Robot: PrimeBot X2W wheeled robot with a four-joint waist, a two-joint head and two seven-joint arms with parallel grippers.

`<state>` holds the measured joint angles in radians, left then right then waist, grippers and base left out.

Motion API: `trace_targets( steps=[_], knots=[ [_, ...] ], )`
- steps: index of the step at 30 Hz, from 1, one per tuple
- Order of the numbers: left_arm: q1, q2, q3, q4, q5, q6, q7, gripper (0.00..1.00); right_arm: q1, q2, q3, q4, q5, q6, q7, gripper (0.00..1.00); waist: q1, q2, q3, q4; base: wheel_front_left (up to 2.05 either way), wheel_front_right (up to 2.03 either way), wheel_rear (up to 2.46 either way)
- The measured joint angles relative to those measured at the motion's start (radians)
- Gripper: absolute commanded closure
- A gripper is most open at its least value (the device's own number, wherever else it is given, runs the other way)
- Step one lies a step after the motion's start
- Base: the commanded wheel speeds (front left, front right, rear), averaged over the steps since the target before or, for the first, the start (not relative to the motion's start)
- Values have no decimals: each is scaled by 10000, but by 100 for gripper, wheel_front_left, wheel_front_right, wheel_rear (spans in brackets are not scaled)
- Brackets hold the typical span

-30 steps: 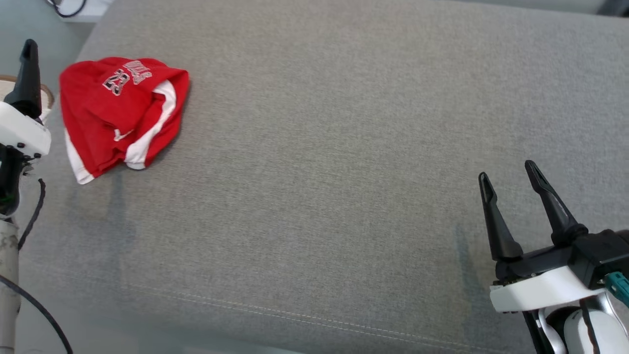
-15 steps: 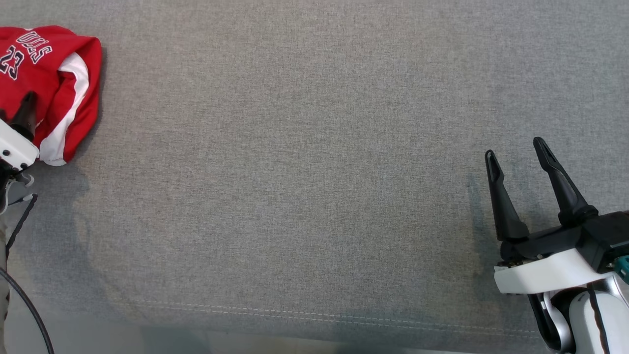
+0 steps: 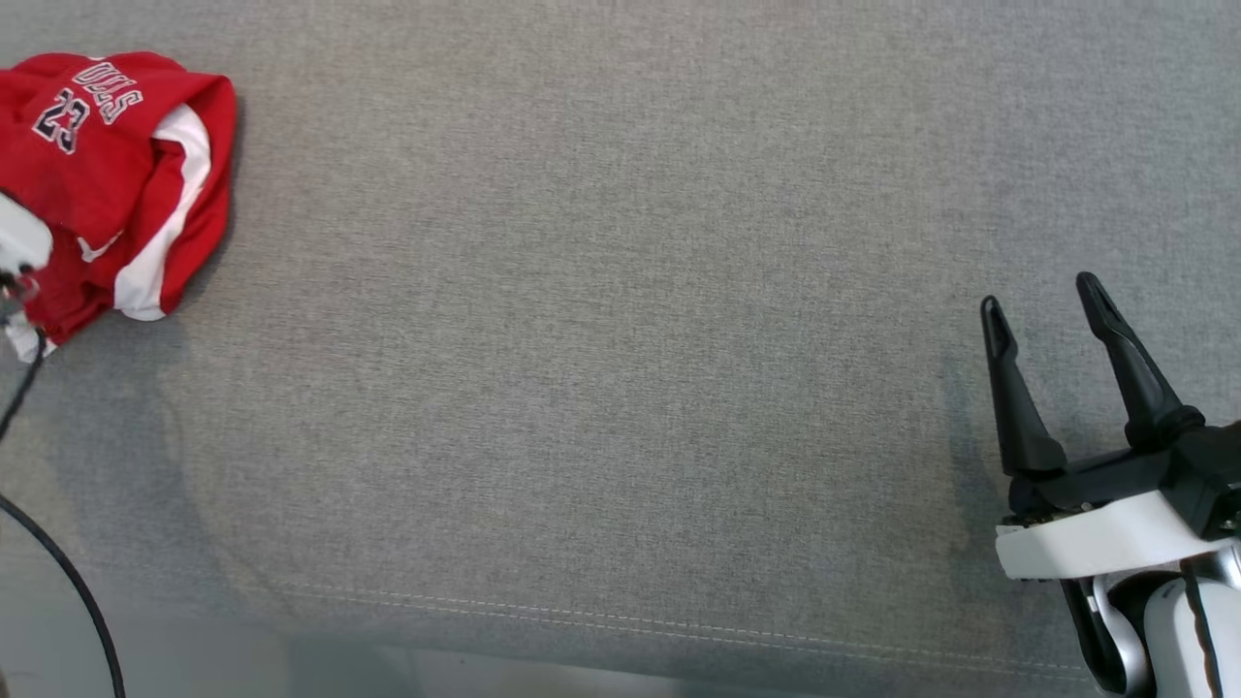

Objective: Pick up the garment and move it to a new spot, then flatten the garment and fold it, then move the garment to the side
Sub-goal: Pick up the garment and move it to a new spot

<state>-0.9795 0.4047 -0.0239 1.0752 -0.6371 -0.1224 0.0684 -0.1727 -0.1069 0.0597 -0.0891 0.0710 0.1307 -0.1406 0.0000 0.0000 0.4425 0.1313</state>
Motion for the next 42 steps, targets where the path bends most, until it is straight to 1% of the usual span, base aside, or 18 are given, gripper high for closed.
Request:
trace_targets(
  steps=[4,5,6,11,13,14,15,17,21,24,26,31,37,39,42],
  knots=[
    [-598,228,-441,-539,663,48,-972,100,202,8,-174,-67,6,0,82,0,1,0,-201,189,0,0,0],
    [-801,336,-598,-928,953,176,-1407,100,255,36,-176,-77,21,0,82,0,0,0,-343,266,0,0,0],
    [-865,368,-671,-1122,1066,257,-1569,100,273,48,-184,-94,29,0,82,0,0,0,-424,298,0,0,0],
    [-845,514,-853,-2362,1383,662,-2048,100,417,136,-180,-54,73,0,77,0,0,0,-895,403,0,0,0],
    [-508,500,-809,-3072,1381,938,-2211,100,450,171,-174,-4,90,0,65,0,0,0,-1106,435,0,0,0],
    [-185,468,-738,-3430,1331,1066,-2215,56,515,186,-173,21,90,0,50,0,0,0,-1215,453,0,0,0],
    [256,412,-623,-3837,1290,1264,-2272,0,620,211,-165,38,92,0,-2,0,0,0,-1319,473,0,0,0],
    [1382,228,-497,-4778,1187,1643,-2347,0,825,307,-161,79,117,0,-13,0,0,0,-1526,529,0,0,0],
    [3756,-148,-215,-6857,1062,2554,-2642,0,1036,389,-119,107,171,0,-19,0,0,0,-1865,700,0,0,0],
    [5360,-297,-46,-8257,1060,3043,-2759,0,1080,397,-94,121,171,0,-17,0,0,0,-2085,856,0,0,0],
    [6394,-412,48,-8984,1060,3269,-2815,0,1174,407,-44,123,171,0,-12,0,0,0,-2241,941,0,0,0],
    [8361,-788,73,-10193,1101,3480,-3070,0,1429,416,-21,155,180,0,-2,0,0,0,-2618,1127,0,0,0],
    [9977,-1384,138,-10667,1304,3521,-3170,0,1821,462,-157,196,268,0,-2,0,0,0,-3010,1387,0,0,0],
    [10266,-1515,117,-10704,1492,3417,-3170,0,1909,479,-180,236,268,0,0,0,0,0,-3114,1479,0,0,0],
    [10514,-1657,56,-10817,1887,3033,-3196,0,2064,523,-211,278,270,0,6,0,1,0,-3264,1598,0,0,0]
  ],
)
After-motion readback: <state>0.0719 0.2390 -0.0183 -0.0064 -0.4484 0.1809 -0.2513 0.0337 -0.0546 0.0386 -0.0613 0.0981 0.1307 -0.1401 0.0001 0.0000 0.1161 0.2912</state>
